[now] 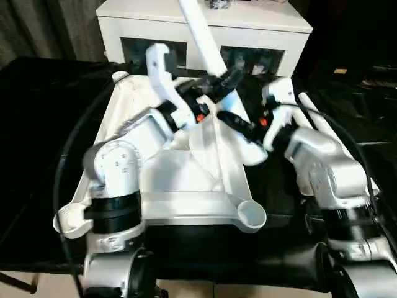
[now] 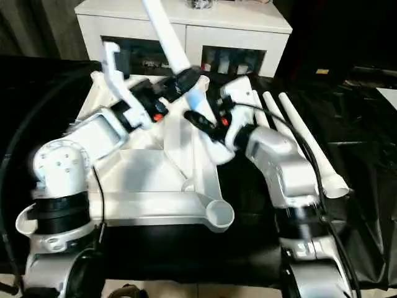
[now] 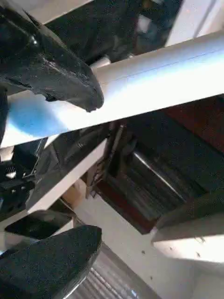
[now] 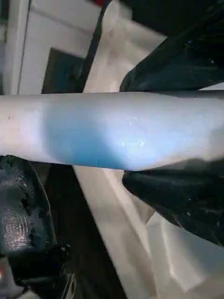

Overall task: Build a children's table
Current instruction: Pick table leg

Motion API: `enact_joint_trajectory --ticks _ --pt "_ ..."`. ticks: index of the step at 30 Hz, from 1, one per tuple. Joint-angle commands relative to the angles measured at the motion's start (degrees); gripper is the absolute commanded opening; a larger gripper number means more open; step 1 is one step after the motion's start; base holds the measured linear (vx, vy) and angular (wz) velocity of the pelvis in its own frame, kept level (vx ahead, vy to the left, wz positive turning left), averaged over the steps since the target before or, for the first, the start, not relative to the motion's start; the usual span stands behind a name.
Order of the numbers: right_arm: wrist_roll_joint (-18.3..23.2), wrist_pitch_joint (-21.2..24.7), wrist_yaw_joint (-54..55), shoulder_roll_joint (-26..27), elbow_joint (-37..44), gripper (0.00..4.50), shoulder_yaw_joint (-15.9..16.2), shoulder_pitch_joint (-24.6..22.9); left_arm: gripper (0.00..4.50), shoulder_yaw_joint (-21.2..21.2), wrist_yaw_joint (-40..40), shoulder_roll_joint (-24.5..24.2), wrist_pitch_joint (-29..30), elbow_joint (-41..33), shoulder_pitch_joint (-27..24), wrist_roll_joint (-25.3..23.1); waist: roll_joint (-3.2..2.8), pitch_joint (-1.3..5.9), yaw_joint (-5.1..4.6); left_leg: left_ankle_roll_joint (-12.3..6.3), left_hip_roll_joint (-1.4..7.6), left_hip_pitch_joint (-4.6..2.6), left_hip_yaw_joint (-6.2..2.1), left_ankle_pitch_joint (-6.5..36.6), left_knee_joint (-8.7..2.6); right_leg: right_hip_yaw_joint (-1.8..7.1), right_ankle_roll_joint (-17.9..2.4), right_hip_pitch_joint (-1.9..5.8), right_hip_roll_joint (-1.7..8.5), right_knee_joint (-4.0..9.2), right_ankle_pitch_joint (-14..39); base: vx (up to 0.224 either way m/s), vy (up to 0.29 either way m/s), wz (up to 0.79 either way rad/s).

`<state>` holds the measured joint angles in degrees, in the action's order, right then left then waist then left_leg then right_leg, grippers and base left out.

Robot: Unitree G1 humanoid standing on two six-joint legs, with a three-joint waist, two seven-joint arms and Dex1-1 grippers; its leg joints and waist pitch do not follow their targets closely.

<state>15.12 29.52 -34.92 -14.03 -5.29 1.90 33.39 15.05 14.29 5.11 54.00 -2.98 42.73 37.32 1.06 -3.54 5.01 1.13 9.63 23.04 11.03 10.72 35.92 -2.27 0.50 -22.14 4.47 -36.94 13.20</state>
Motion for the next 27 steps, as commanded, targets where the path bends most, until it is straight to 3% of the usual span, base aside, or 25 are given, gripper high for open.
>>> enact_joint_trajectory --ticks 1,6,8,11,16,21,27 --pt "1.2 -1.2 -1.9 1.9 6.8 1.84 4.2 0.5 4.50 1.6 -4.4 -0.5 -1.2 3.2 1.2 -3.1 0.27 4.10 -0.16 -0.50 3.30 -1.78 -1.58 5.1 -4.59 2.40 -13.4 2.40 3.80 4.25 -2.1 0.000 0.000 0.00" --pt "0.4 -2.0 -0.4 2.5 6.8 1.84 3.3 0.6 4.50 2.2 -6.0 -1.3 -2.4 3.9 1.6 -3.2 0.41 4.18 -0.63 -1.41 3.35 -1.63 -1.73 4.9 -4.58 2.43 -12.2 2.66 3.86 4.23 -2.9 0.000 0.000 0.00" --pt "0.1 -2.4 1.2 3.0 6.2 1.84 2.5 1.0 4.50 1.3 -6.1 -1.9 -3.2 3.7 1.4 -4.0 0.10 4.17 -0.56 -1.00 3.63 -1.91 -1.65 4.1 -4.57 2.38 -13.4 2.25 3.79 4.09 -3.7 0.000 0.000 0.00" --pt "0.1 -2.5 2.5 3.5 5.6 1.84 1.7 1.5 4.50 1.1 -6.4 -2.0 -3.6 3.5 1.3 -3.9 -0.02 4.11 0.03 0.05 3.70 -2.23 -1.52 4.5 -4.77 2.28 -13.7 2.08 3.57 4.00 -4.0 0.000 0.000 0.00" --pt "-0.6 -1.7 -0.3 2.0 6.6 1.84 4.2 0.3 4.50 1.5 -6.3 -1.6 -4.4 3.2 1.6 -2.6 0.08 4.12 -0.03 1.16 3.65 -2.14 -1.57 5.1 -4.95 2.20 -12.9 2.37 3.69 4.03 -4.6 0.000 0.000 0.00" --pt "-0.8 -1.7 0.2 2.1 6.9 1.84 5.1 -0.8 4.50 2.3 -6.4 -1.0 -3.3 2.5 1.8 -0.6 0.06 4.16 -0.04 0.64 3.55 -1.98 -1.48 4.4 -4.79 2.32 -13.4 2.44 3.89 4.03 -5.4 0.000 0.000 0.00" --pt "-1.1 -1.8 0.2 1.9 6.3 1.84 5.3 -0.9 3.99 2.0 -5.4 -0.9 -1.6 1.5 1.4 1.3 -0.04 4.15 0.02 0.85 3.60 -2.13 -1.43 4.8 -4.82 2.31 -13.6 2.35 3.81 4.04 -4.9 0.000 0.000 0.00"
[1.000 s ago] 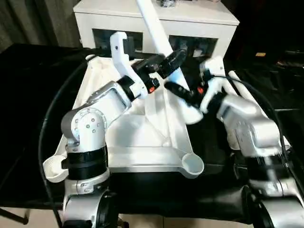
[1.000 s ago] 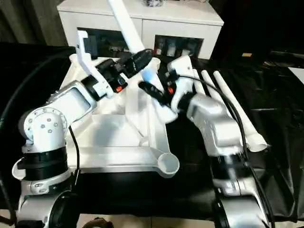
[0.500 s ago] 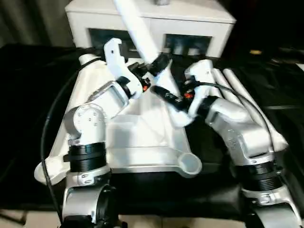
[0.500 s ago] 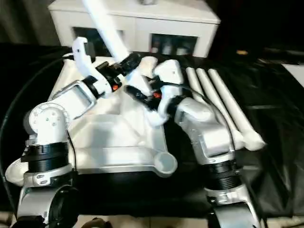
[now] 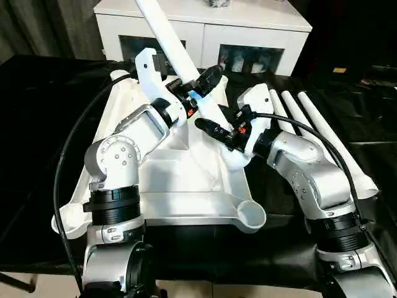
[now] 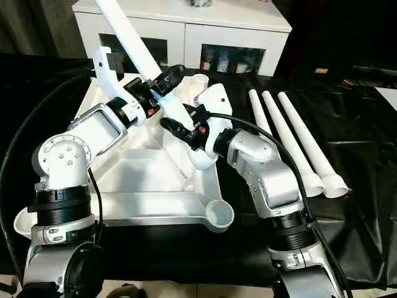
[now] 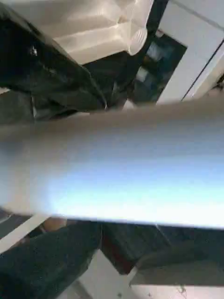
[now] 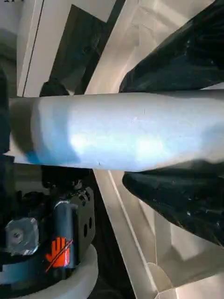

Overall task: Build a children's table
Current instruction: Pick table leg

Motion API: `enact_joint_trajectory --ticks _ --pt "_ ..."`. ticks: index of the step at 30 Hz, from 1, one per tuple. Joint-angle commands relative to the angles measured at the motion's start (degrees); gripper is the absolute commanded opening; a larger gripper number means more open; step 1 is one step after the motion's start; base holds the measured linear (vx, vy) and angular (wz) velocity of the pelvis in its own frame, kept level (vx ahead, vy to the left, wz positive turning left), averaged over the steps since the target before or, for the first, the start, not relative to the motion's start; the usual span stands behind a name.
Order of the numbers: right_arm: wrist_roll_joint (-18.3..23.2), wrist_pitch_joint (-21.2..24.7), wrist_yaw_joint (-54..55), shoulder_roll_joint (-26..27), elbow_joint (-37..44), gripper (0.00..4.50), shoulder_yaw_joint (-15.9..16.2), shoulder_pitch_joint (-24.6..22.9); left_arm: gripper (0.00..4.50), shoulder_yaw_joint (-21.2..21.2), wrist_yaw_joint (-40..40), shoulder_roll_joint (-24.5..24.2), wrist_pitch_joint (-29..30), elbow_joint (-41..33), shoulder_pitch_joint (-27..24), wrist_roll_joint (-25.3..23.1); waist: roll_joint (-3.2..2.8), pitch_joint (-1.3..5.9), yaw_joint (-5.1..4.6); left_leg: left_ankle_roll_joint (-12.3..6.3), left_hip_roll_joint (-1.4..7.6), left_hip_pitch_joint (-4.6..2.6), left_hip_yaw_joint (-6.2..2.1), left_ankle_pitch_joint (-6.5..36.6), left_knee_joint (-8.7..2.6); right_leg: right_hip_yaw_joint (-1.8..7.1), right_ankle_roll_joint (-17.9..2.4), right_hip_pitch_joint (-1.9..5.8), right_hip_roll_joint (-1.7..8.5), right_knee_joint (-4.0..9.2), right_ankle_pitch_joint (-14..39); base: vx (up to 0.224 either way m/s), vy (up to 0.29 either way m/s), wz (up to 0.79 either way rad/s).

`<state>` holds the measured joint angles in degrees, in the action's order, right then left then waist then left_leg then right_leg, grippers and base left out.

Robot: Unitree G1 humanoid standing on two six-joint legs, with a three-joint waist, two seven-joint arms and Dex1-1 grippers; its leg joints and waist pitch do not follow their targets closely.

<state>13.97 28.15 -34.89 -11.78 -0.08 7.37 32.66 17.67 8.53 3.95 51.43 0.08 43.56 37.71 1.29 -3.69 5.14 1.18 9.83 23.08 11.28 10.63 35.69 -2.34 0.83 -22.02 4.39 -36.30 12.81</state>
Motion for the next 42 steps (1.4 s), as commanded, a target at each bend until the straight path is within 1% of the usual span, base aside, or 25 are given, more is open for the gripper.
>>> enact_joint_trajectory --ticks 1,3,4,5,6,7,9,11,13,16,21,22,27,28,29,31,32,34,35,37,38,39,40,41,42 --pt "0.0 -0.5 0.3 -0.5 0.9 1.84 -0.1 -0.1 3.77 -1.2 0.8 0.1 1.3 -2.0 0.4 1.4 -0.15 4.33 -0.16 0.79 3.40 -2.11 -1.69 4.6 -4.57 2.35 -14.0 2.30 3.84 3.33 -5.2 0.000 0.000 0.00" --pt "0.0 -0.6 0.4 -0.5 0.8 1.84 -0.1 0.0 3.74 -1.5 0.9 0.0 1.4 -2.2 0.2 1.7 -0.17 4.30 -0.16 0.80 3.39 -2.15 -1.65 4.7 -4.58 2.36 -14.0 2.26 3.84 3.34 -5.1 0.000 0.000 0.00" --pt "0.0 -0.7 0.6 -0.5 0.6 1.84 -0.1 0.0 3.53 -1.7 1.0 0.0 1.4 -2.4 0.1 1.9 -0.18 4.30 -0.21 0.72 3.36 -2.14 -1.66 4.9 -4.56 2.38 -13.8 2.29 3.84 3.40 -4.8 0.000 0.000 0.00" --pt "0.0 -0.7 0.6 -0.5 0.6 1.84 -0.1 0.1 3.53 -2.0 1.2 -0.2 1.5 -2.7 0.0 2.0 -0.16 4.27 -0.23 0.68 3.36 -2.10 -1.67 4.8 -4.57 2.38 -13.8 2.31 3.82 3.41 -4.7 0.000 0.000 0.00" --pt "-0.1 -0.7 0.6 -0.6 0.6 1.84 -0.1 0.1 3.32 -2.2 1.3 -0.3 1.6 -2.9 -0.2 2.0 -0.17 4.28 -0.22 0.70 3.36 -2.11 -1.67 4.9 -4.57 2.38 -13.7 2.30 3.84 3.43 -4.6 0.000 0.000 0.00" --pt "-0.2 -0.8 0.5 -0.5 0.4 1.84 -0.1 0.1 3.27 -2.5 1.4 -0.5 2.0 -3.3 -0.4 2.3 0.00 4.31 -0.21 0.72 3.41 -2.10 -1.69 4.7 -4.58 2.36 -13.7 2.36 3.86 3.34 -4.6 0.000 0.000 0.00" --pt "-0.5 -0.9 0.4 -0.6 0.1 1.84 -0.1 0.3 3.23 -2.4 1.0 -0.5 2.1 -3.4 -0.5 2.4 0.08 4.32 -0.18 0.58 3.35 -2.14 -1.62 4.5 -4.51 2.40 -13.6 2.31 3.86 3.40 -4.6 0.000 0.000 0.00" --pt "-0.5 -1.0 0.3 -0.6 0.0 1.84 -0.1 0.3 2.89 -2.4 1.0 -0.7 2.2 -3.4 -0.5 2.4 0.00 4.29 -0.14 0.52 3.38 -2.12 -1.64 4.3 -4.53 2.40 -13.6 2.29 3.87 3.37 -4.6 0.000 0.000 0.00" --pt "-0.6 -1.2 0.4 -0.5 -0.4 1.84 -0.1 0.5 2.79 -2.6 0.7 -1.1 2.1 -3.3 -0.5 2.0 -0.03 4.31 -0.15 0.49 3.38 -2.12 -1.66 4.1 -4.53 2.35 -13.5 2.29 3.82 3.31 -4.8 0.000 0.000 0.00" --pt "-0.7 -1.5 0.4 -0.5 -0.8 1.84 -0.1 0.8 2.47 -2.5 0.3 -1.2 1.7 -3.0 -0.5 1.4 0.03 4.29 -0.17 0.43 3.35 -2.13 -1.61 4.2 -4.49 2.39 -13.6 2.28 3.84 3.38 -4.5 0.000 0.000 0.00" --pt "-0.9 -1.7 0.6 -0.4 -1.1 1.84 -0.1 0.9 2.20 -2.5 0.6 -1.6 1.8 -3.1 -0.5 1.5 -0.04 4.33 -0.15 0.47 3.33 -2.13 -1.61 4.1 -4.47 2.37 -13.6 2.27 3.80 3.32 -4.6 0.000 0.000 0.00" --pt "-1.2 -2.1 0.9 -0.4 -1.3 1.84 -0.1 1.0 2.06 -2.5 0.5 -1.6 1.9 -3.0 -0.4 1.5 -0.07 4.34 -0.12 0.54 3.33 -2.14 -1.62 4.1 -4.46 2.37 -13.6 2.28 3.81 3.33 -4.8 0.000 0.000 0.00" --pt "-2.0 -3.4 1.6 -0.5 -1.6 1.84 -0.1 1.1 1.86 -2.8 0.2 -2.2 2.2 -2.7 -0.2 1.1 -0.05 4.35 -0.16 0.66 3.30 -2.11 -1.63 4.1 -4.46 2.36 -13.6 2.33 3.82 3.29 -4.8 0.000 0.000 0.00" --pt "-1.5 -3.0 1.7 -0.2 -1.8 2.19 -0.5 1.1 1.86 -3.0 0.2 -2.4 2.2 -2.5 0.0 0.9 -0.47 4.39 -0.15 0.80 3.29 -2.16 -1.68 4.1 -4.44 2.34 -13.5 2.25 3.75 3.26 -5.1 0.000 0.000 0.00" --pt "-1.5 -3.0 1.7 -0.2 -1.8 2.40 -0.5 1.1 1.85 -3.0 0.2 -2.4 2.2 -2.5 0.0 0.9 -0.33 4.41 -0.17 0.90 3.28 -2.16 -1.67 4.2 -4.44 2.33 -13.6 2.30 3.73 3.25 -5.5 0.000 0.000 0.00" --pt "-0.5 -2.6 1.8 0.4 -2.0 2.55 -1.3 1.0 1.84 -3.2 0.2 -2.9 1.9 -2.2 0.2 0.3 -0.65 4.43 -0.13 1.13 3.32 -2.22 -1.73 4.2 -4.49 2.29 -13.8 2.26 3.73 3.18 -5.8 0.000 0.000 0.00" --pt "-0.5 -2.6 1.8 0.4 -2.0 2.61 -1.3 1.0 1.83 -3.2 0.2 -2.9 1.9 -2.2 0.2 0.3 -0.56 4.41 -0.18 1.22 3.29 -2.24 -1.68 4.4 -4.49 2.29 -13.7 2.21 3.64 3.24 -5.8 0.000 0.000 0.00" --pt "2.5 -0.9 1.7 0.9 -0.4 2.86 -3.8 0.7 1.82 -3.7 0.6 -4.1 1.4 -1.6 0.6 -0.8 -0.41 4.46 -0.19 1.22 3.27 -2.24 -1.71 4.8 -4.53 2.33 -13.6 2.37 3.66 3.19 -6.1 0.000 0.000 0.00" --pt "2.5 -0.9 1.7 0.9 -0.4 2.95 -3.8 0.7 1.82 -3.7 0.6 -4.1 1.4 -1.6 0.6 -0.8 -0.42 4.47 -0.19 1.14 3.28 -2.22 -1.72 4.7 -4.55 2.31 -13.6 2.37 3.65 3.13 -6.1 0.000 0.000 0.00" --pt "7.2 2.2 1.8 0.3 2.0 3.18 -8.7 0.1 1.82 -4.5 1.6 -6.3 0.6 -0.3 1.4 -2.4 -0.37 4.50 0.00 0.73 3.25 -2.31 -1.74 4.5 -4.55 2.32 -13.2 2.41 3.67 3.15 -5.9 0.000 0.000 0.00" --pt "8.0 2.8 1.8 0.1 2.4 3.18 -9.7 0.0 1.82 -4.6 1.8 -6.7 0.5 0.0 1.5 -2.7 -0.39 4.45 -0.07 0.79 3.27 -2.23 -1.75 4.5 -4.60 2.30 -13.1 2.39 3.62 3.16 -5.8 0.000 0.000 0.00" --pt "10.5 4.2 1.8 -0.3 2.9 3.30 -12.4 -0.2 1.82 -4.5 2.3 -7.5 0.4 0.5 1.9 -2.9 -0.32 4.42 -0.07 0.80 3.25 -2.41 -1.66 4.6 -4.60 2.32 -13.0 2.27 3.58 3.19 -5.7 0.000 0.000 0.00" --pt "12.1 5.0 1.8 -0.6 3.2 3.37 -14.0 -0.3 1.82 -4.5 2.5 -7.9 0.3 0.7 2.1 -2.8 -0.34 4.48 0.05 1.19 3.29 -2.39 -1.68 4.3 -4.61 2.29 -12.8 2.31 3.61 3.13 -5.7 0.000 0.000 0.00" --pt "12.1 5.0 1.8 -0.6 3.2 3.37 -14.0 -0.3 1.82 -4.5 2.5 -7.9 0.3 0.7 2.1 -2.8 -0.36 4.49 0.07 1.49 3.24 -2.36 -1.66 3.9 -4.59 2.21 -12.8 2.31 3.60 3.09 -5.9 0.000 0.000 0.00" --pt "13.2 5.8 2.4 -1.4 2.6 3.38 -16.1 -0.1 1.82 -4.6 3.0 -8.5 0.3 0.9 2.5 -2.7 -0.25 4.49 -0.03 1.57 3.17 -2.30 -1.59 3.7 -4.53 2.22 -12.9 2.33 3.57 3.11 -6.0 0.000 0.000 0.00"
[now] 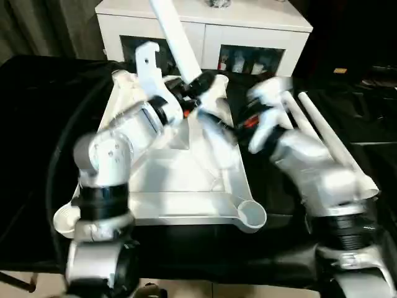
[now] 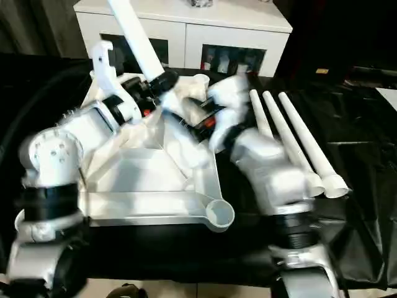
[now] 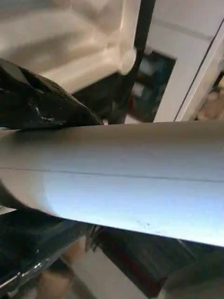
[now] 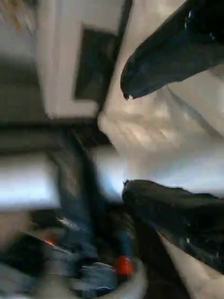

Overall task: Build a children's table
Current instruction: Pick table leg

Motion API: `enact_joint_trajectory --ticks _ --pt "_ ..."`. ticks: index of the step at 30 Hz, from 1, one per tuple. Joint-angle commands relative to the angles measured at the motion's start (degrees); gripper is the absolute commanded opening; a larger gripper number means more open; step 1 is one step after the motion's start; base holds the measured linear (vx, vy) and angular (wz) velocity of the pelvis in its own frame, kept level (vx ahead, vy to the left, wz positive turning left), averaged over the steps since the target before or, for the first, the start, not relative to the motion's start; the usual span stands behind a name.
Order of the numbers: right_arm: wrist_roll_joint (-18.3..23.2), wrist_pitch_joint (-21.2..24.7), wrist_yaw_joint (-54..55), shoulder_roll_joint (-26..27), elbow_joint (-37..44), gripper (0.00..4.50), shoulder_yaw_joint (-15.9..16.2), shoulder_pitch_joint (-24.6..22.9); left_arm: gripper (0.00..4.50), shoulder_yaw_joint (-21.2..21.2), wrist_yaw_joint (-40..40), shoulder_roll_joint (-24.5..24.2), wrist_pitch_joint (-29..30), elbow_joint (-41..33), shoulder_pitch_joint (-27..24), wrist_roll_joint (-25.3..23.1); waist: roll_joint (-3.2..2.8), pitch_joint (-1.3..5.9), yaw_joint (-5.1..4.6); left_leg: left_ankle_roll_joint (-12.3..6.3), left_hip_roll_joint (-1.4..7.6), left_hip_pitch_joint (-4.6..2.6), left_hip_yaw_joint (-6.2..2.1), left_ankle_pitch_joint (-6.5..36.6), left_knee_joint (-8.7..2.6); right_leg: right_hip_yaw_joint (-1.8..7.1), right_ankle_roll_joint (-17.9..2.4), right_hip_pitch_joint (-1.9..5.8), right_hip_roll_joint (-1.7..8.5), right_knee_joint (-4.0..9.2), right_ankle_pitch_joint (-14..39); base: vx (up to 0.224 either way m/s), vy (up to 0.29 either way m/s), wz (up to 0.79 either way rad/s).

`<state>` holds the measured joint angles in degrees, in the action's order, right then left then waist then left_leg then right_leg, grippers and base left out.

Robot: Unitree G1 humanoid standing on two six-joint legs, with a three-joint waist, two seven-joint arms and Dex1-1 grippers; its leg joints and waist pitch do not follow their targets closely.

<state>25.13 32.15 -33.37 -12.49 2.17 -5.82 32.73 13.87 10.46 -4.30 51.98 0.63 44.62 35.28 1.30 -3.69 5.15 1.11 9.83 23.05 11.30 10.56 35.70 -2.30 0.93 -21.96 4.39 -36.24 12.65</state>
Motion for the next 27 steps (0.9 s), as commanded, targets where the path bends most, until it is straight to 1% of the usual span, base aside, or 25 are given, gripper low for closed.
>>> enact_joint_trajectory --ticks 1,2,3,4,5,6,7,9,10,11,12,14,15,16,17,18,19,21,23,25,26,27 --pt "0.8 1.5 0.7 -2.4 -0.4 3.38 -3.3 -0.2 1.82 -1.1 1.6 -0.8 0.0 0.4 1.8 -0.1 -0.28 4.55 0.01 1.68 3.08 -2.25 -1.61 3.6 -4.48 2.18 -13.1 2.33 3.67 3.07 -5.5 0.000 0.000 0.00" --pt "-1.3 1.1 0.2 -5.0 -1.5 3.38 -3.3 -0.5 1.82 -1.5 2.3 -1.4 0.4 0.3 2.4 0.2 -0.24 4.55 0.10 1.97 3.06 -2.31 -1.62 3.5 -4.47 2.08 -13.0 2.32 3.63 3.18 -4.9 0.000 0.000 0.00" --pt "-1.1 2.0 -0.9 -6.7 -2.2 3.38 -3.9 -0.4 1.82 -1.9 2.9 -1.7 0.6 0.3 2.8 0.3 -0.33 4.60 0.24 2.25 3.09 -2.49 -1.52 3.5 -4.41 2.10 -13.1 2.26 3.62 3.19 -4.8 0.000 0.000 0.00" --pt "0.0 3.1 -1.5 -7.2 -2.5 3.38 -4.7 -0.1 1.82 -2.2 3.1 -1.9 0.5 0.4 2.9 0.3 -0.30 4.44 0.16 2.43 3.02 -2.35 -1.44 3.9 -4.43 2.18 -13.1 2.32 3.58 3.28 -4.3 0.000 0.000 0.00" --pt "0.0 3.1 -1.5 -7.2 -2.5 3.38 -4.7 -0.1 1.82 -2.2 3.1 -1.9 0.5 0.4 2.9 0.3 -0.21 4.46 0.16 2.20 3.00 -2.17 -1.46 4.4 -4.43 2.24 -13.3 2.44 3.71 3.22 -4.0 0.000 0.000 0.00" --pt "2.9 6.7 -2.6 -8.2 -3.6 3.38 -6.3 0.7 1.82 -2.4 3.6 -2.0 0.6 0.6 3.2 0.5 -0.15 4.46 0.05 1.68 2.97 -2.19 -1.48 4.5 -4.43 2.20 -13.6 2.50 3.74 3.32 -3.8 0.000 0.000 0.00" --pt "3.7 7.7 -2.8 -8.4 -3.8 3.38 -6.7 0.8 1.82 -2.4 3.8 -2.1 0.6 0.7 3.3 0.6 -0.11 4.47 0.03 1.14 3.02 -2.18 -1.52 4.5 -4.37 2.19 -14.0 2.51 3.78 3.33 -3.6 0.000 0.000 0.00" --pt "4.4 8.6 -3.8 -9.1 -3.7 3.38 -6.5 0.9 1.82 -2.6 4.0 -2.2 0.5 0.8 3.4 0.6 -0.14 4.49 0.04 0.97 3.09 -2.15 -1.48 4.4 -4.31 2.19 -14.3 2.38 3.83 3.35 -3.5 0.000 0.000 0.00" --pt "6.2 10.7 -5.7 -10.4 -3.2 3.38 -6.5 0.8 1.82 -2.9 4.5 -2.4 0.4 1.0 3.8 0.7 -0.06 4.46 -0.05 0.64 3.03 -2.12 -1.50 4.4 -4.31 2.15 -14.5 2.56 3.74 3.39 -3.3 0.000 0.000 0.00" --pt "7.4 12.0 -7.1 -11.1 -2.6 3.38 -6.1 0.7 1.82 -3.2 5.0 -2.6 0.3 1.1 4.0 0.7 -0.12 4.51 0.04 0.33 3.19 -2.14 -1.50 4.2 -4.25 2.23 -14.7 2.50 3.89 3.34 -3.6 0.000 0.000 0.00" --pt "8.5 13.0 -8.6 -11.9 -2.0 3.38 -5.6 0.7 1.82 -3.5 5.6 -2.6 0.2 1.2 4.2 0.7 -0.11 4.45 0.00 0.22 3.15 -2.17 -1.49 4.2 -4.26 2.19 -14.8 2.48 3.77 3.39 -3.4 0.000 0.000 0.00" --pt "9.5 13.9 -10.7 -12.9 -1.5 3.38 -4.5 0.7 1.82 -3.9 6.5 -2.6 0.1 1.4 4.4 0.9 -0.07 4.47 0.01 -0.03 3.19 -2.16 -1.46 4.2 -4.21 2.17 -15.0 2.44 3.82 3.42 -3.1 0.000 0.000 0.00" --pt "9.5 13.9 -10.7 -12.9 -1.5 3.38 -4.5 0.7 1.82 -3.9 6.5 -2.6 0.1 1.4 4.4 0.9 -0.09 4.49 0.08 -0.01 3.24 -2.20 -1.48 4.3 -4.18 2.16 -15.1 2.45 3.85 3.42 -2.8 0.000 0.000 0.00" --pt "9.5 14.1 -12.8 -13.4 -1.0 3.56 -3.0 0.8 1.82 -4.5 7.0 -2.7 0.1 1.4 4.5 0.6 -0.12 4.47 0.06 0.07 3.27 -2.17 -1.50 4.5 -4.20 2.16 -15.1 2.43 3.88 3.43 -2.7 0.000 0.000 0.00" --pt "9.5 14.1 -12.8 -13.4 -1.0 3.67 -3.0 0.8 1.82 -4.5 7.0 -2.7 0.1 1.4 4.5 0.6 -0.12 4.47 0.08 0.21 3.32 -2.18 -1.54 4.7 -4.25 2.12 -15.2 2.44 3.90 3.45 -2.3 0.000 0.000 0.00" --pt "9.5 14.5 -14.6 -13.8 -0.2 3.74 -1.4 0.8 1.82 -5.1 7.4 -2.8 -0.2 1.5 4.6 0.2 -0.15 4.49 0.06 0.35 3.34 -2.21 -1.55 4.7 -4.24 2.11 -15.2 2.38 3.91 3.43 -2.1 0.000 0.000 0.00" --pt "9.9 15.0 -15.2 -13.8 -0.2 3.77 -0.8 1.1 1.82 -5.4 8.0 -2.8 -0.3 1.5 4.7 0.3 -0.03 4.45 0.02 0.34 3.32 -2.18 -1.53 4.8 -4.25 2.13 -15.3 2.39 3.91 3.48 -2.2 0.000 0.000 0.00" --pt "10.0 15.3 -15.4 -13.9 -0.4 4.00 -0.4 1.4 1.82 -5.5 8.4 -2.7 -0.4 1.4 4.8 0.4 -0.05 4.47 0.08 0.32 3.32 -2.18 -1.54 4.8 -4.24 2.14 -15.4 2.40 3.98 3.47 -2.0 0.000 0.000 0.00" --pt "9.0 14.5 -16.4 -14.2 -1.7 4.15 1.8 3.0 1.82 -6.7 11.9 -3.2 -1.3 0.4 4.7 1.1 -0.12 4.45 0.13 0.59 3.34 -2.21 -1.54 4.8 -4.24 2.13 -15.5 2.33 3.99 3.47 -1.7 0.000 0.000 0.00" --pt "8.6 14.2 -16.6 -14.2 -2.2 4.30 2.4 3.4 1.82 -7.2 13.3 -3.4 -1.6 0.1 4.6 1.4 -0.10 4.42 0.11 0.94 3.34 -2.24 -1.55 5.2 -4.32 2.11 -15.3 2.25 4.00 3.54 -0.6 0.000 0.000 0.00" --pt "8.2 13.8 -17.1 -14.2 -2.9 4.41 3.0 4.0 1.82 -8.3 15.9 -4.1 -2.2 -0.6 4.2 1.6 0.11 4.39 0.05 1.14 3.34 -2.23 -1.50 5.3 -4.36 2.14 -15.3 2.23 3.97 3.51 -0.7 0.000 0.000 0.00" --pt "8.2 13.8 -17.2 -14.3 -3.0 4.48 3.1 4.0 1.82 -8.5 16.2 -4.3 -2.2 -0.7 4.1 1.6 0.03 4.36 0.12 1.18 3.32 -2.28 -1.51 5.5 -4.37 2.12 -15.3 2.15 3.99 3.54 -0.2 0.000 0.000 0.00"
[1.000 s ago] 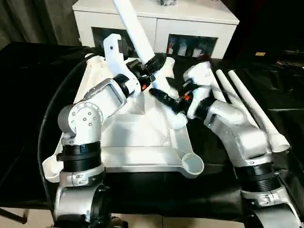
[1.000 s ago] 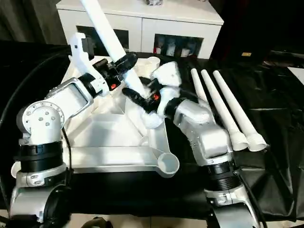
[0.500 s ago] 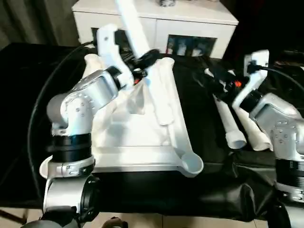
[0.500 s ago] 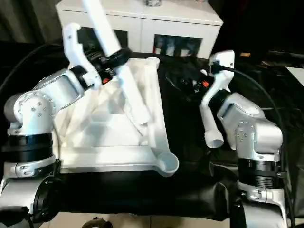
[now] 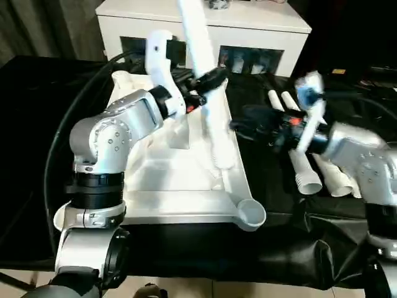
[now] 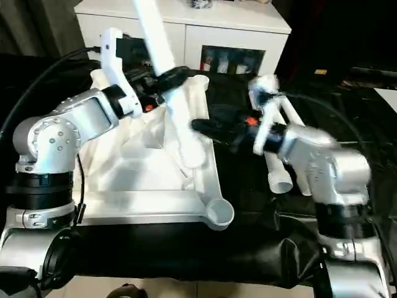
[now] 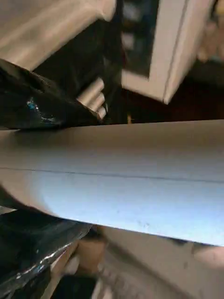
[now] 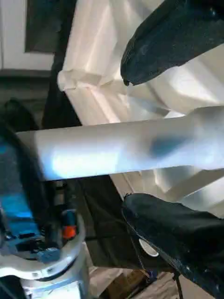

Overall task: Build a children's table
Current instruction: Pick table leg

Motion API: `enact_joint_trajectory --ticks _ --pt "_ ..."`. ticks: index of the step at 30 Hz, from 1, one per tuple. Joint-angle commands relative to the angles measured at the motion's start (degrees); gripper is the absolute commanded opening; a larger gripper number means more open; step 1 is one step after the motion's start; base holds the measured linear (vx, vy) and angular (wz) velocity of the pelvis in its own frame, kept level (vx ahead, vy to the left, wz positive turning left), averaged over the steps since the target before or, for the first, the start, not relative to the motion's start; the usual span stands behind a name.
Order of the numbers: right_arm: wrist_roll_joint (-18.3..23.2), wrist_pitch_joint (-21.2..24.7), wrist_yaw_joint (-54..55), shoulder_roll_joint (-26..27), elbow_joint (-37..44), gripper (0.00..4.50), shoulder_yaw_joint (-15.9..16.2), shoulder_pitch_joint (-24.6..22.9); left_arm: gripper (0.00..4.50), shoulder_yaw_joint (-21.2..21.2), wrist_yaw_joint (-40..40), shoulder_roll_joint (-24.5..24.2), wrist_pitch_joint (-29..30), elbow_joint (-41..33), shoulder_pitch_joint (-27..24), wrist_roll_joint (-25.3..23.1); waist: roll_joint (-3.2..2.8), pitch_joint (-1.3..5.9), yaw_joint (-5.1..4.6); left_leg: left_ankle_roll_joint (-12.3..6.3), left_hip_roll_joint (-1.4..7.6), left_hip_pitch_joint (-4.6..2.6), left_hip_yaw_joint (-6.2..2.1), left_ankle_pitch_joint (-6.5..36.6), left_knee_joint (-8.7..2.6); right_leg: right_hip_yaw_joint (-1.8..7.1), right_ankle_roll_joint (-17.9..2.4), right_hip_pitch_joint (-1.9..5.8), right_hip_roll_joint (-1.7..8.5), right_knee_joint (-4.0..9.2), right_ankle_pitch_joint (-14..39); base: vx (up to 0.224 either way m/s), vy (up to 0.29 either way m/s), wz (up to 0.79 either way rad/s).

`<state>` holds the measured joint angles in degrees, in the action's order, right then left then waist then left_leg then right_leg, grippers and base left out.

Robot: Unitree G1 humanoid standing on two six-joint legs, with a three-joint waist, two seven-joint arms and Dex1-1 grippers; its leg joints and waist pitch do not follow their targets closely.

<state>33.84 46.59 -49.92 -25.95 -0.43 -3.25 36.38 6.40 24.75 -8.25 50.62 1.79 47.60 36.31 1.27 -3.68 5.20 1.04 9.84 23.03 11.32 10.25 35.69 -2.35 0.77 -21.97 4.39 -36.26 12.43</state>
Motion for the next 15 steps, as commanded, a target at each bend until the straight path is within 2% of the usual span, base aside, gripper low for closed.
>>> enact_joint_trajectory --ticks 1,2,3,4,5,7,14,15 --pt "-1.0 -1.0 -2.1 -1.2 -1.1 4.48 1.4 0.9 1.82 -3.0 5.6 -1.7 -1.9 -2.8 0.6 0.4 0.05 4.39 0.14 1.25 3.28 -2.29 -1.54 6.0 -4.36 2.16 -15.0 2.15 4.04 3.60 0.6 0.000 0.000 0.00" --pt "-1.3 -1.0 -4.5 -1.9 -1.9 4.48 2.9 1.7 1.82 -5.2 10.3 -3.4 -3.0 -3.5 0.1 0.3 -0.07 4.42 0.08 1.42 3.33 -2.22 -1.61 5.7 -4.42 2.08 -14.7 2.19 3.94 3.44 0.4 0.000 0.000 0.00" --pt "-1.3 -0.9 -5.1 -2.1 -2.0 4.50 3.3 1.8 1.82 -5.6 11.2 -3.7 -3.2 -3.5 0.0 0.3 -0.08 4.41 0.03 1.37 3.31 -2.25 -1.50 5.7 -4.44 2.12 -14.8 2.13 3.87 3.44 0.0 0.000 0.000 0.00" --pt "-1.4 -0.9 -6.4 -2.6 -2.2 4.50 4.3 2.0 1.82 -5.9 12.7 -4.1 -3.5 -3.4 0.1 0.4 0.16 4.38 0.04 1.32 3.33 -2.25 -1.44 5.4 -4.36 2.16 -15.1 2.17 3.97 3.31 -0.8 0.000 0.000 0.00" --pt "-1.5 -1.0 -7.3 -2.9 -2.3 4.50 4.9 2.1 1.82 -6.1 13.7 -4.3 -3.7 -3.3 0.2 0.4 0.09 4.35 0.04 1.29 3.35 -2.19 -1.43 5.2 -4.39 2.17 -15.2 2.22 3.97 3.28 -1.0 0.000 0.000 0.00" --pt "-2.0 -1.2 -8.4 -3.3 -2.5 4.50 6.5 2.3 1.82 -7.2 16.1 -5.2 -4.5 -3.4 0.6 0.1 0.32 4.31 0.01 0.97 3.37 -2.18 -1.40 5.4 -4.40 2.23 -15.2 2.25 4.07 3.30 -0.6 0.000 0.000 0.00" --pt "-2.9 -1.8 -10.7 -2.9 -3.8 4.50 9.5 3.2 1.82 -9.7 20.9 -6.8 -6.7 -2.6 1.7 -0.6 0.22 4.40 -0.03 0.97 3.37 -2.19 -1.40 5.5 -4.33 2.25 -15.4 2.20 4.07 3.24 0.1 0.000 0.000 0.00" --pt "-2.9 -1.9 -11.0 -2.8 -3.9 4.32 9.8 3.3 1.82 -10.1 21.6 -7.0 -7.0 -2.7 1.7 -0.9 0.14 4.39 -0.05 0.99 3.38 -2.23 -1.42 5.4 -4.35 2.22 -15.5 2.15 4.05 3.20 -0.1 0.000 0.000 0.00"
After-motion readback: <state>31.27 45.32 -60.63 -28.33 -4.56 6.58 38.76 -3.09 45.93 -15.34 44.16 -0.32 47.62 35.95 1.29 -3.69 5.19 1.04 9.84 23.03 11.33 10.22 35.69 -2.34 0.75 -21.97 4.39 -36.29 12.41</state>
